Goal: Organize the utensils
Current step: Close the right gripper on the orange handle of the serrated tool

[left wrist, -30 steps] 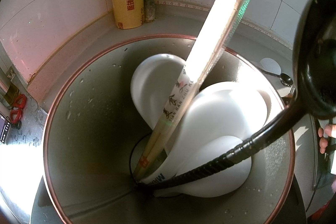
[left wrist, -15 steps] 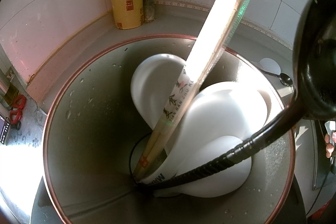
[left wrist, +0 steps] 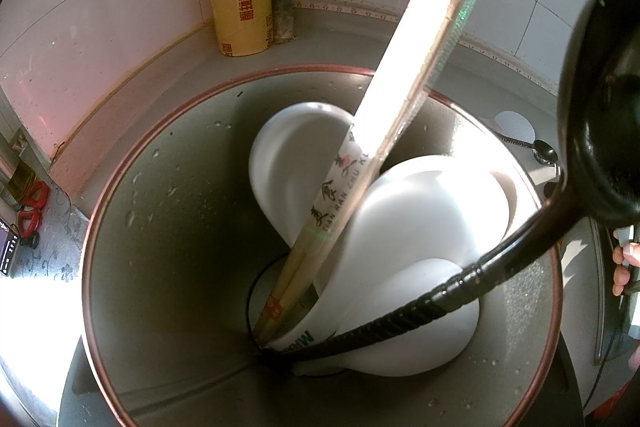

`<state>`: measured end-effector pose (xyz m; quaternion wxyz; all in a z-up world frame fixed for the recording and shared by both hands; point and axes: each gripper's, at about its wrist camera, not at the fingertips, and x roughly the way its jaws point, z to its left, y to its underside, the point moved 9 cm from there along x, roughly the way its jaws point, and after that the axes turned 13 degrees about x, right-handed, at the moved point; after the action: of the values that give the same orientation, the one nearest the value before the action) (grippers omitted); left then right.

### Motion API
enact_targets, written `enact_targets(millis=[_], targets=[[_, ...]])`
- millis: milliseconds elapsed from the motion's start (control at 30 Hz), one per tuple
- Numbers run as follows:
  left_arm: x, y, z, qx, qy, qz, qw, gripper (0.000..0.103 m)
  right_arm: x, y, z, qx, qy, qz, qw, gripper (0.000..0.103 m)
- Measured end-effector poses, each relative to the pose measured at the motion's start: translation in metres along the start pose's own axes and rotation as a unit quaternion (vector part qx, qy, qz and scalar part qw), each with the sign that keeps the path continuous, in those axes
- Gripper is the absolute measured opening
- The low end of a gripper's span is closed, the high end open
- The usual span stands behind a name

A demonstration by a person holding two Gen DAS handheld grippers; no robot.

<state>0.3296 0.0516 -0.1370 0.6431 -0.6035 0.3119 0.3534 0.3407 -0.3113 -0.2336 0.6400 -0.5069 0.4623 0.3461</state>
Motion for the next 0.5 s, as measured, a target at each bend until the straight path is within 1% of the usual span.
enact_targets(millis=[67,100,133,200,267,333,367,400,433,500], targets=[[0.0,0.0,0.0,0.0,0.0,0.0,1.0,0.09,-0.001,-0.002,-0.003,-0.002,0.006,-0.004,1.0,0.059],[0.0,0.0,0.0,0.0,0.0,0.0,1.0,0.09,-0.002,-0.002,-0.003,-0.005,0.006,-0.006,1.0,0.054],[0.0,0.0,0.0,0.0,0.0,0.0,1.0,0.09,-0.004,0.001,-0.002,-0.01,0.006,-0.006,1.0,0.052],[0.0,0.0,0.0,-0.001,0.0,0.0,1.0,0.09,-0.003,0.003,0.001,-0.022,0.007,-0.005,1.0,0.052],[0.0,0.0,0.0,-0.001,0.0,0.0,1.0,0.09,-0.005,0.005,0.001,-0.045,0.008,-0.003,0.999,0.048],[0.0,0.0,0.0,-0.001,0.0,0.0,1.0,0.09,-0.008,0.009,-0.002,-0.055,0.006,-0.002,0.998,0.043],[0.0,0.0,0.0,-0.001,0.0,0.0,1.0,0.09,-0.008,0.011,-0.005,-0.055,0.005,-0.002,0.998,0.042],[0.0,0.0,0.0,-0.001,-0.001,0.0,1.0,0.09,-0.01,0.012,-0.007,-0.054,0.005,-0.001,0.999,0.036],[0.0,0.0,0.0,-0.001,-0.001,0.0,1.0,0.09,-0.012,0.012,-0.011,-0.053,0.003,0.0,0.999,0.034],[0.0,0.0,0.0,-0.001,0.0,0.0,1.0,0.09,-0.012,0.015,-0.011,-0.055,-0.002,0.002,0.999,0.032]])
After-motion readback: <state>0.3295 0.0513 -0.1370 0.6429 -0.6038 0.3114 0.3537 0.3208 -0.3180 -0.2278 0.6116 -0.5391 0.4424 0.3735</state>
